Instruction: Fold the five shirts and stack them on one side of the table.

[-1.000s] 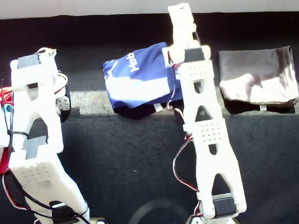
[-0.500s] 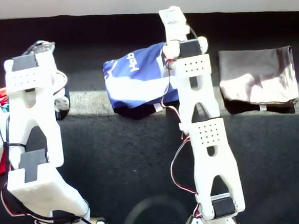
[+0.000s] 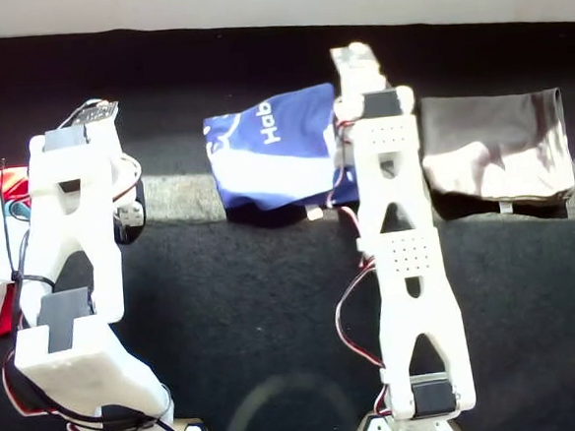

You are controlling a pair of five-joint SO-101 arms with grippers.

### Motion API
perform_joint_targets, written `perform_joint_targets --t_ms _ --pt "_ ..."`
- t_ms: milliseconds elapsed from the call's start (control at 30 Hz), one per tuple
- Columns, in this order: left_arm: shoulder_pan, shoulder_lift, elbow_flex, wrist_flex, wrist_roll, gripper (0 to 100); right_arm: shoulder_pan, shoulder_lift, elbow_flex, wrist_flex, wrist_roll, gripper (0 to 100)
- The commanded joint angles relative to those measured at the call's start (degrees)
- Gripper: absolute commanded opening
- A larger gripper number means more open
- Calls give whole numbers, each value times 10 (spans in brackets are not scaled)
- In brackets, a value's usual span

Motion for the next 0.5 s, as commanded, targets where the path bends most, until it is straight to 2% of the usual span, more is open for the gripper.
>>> perform_joint_targets --t_ms 0,333,467 --pt "8 -36 -6 -13 1 10 19 -23 -57 7 1 180" --pt "8 -35 -6 -22 1 10 -46 -195 -57 3 -3 180" --pt "8 -35 -5 -22 1 10 -45 -180 -51 -40 -15 185"
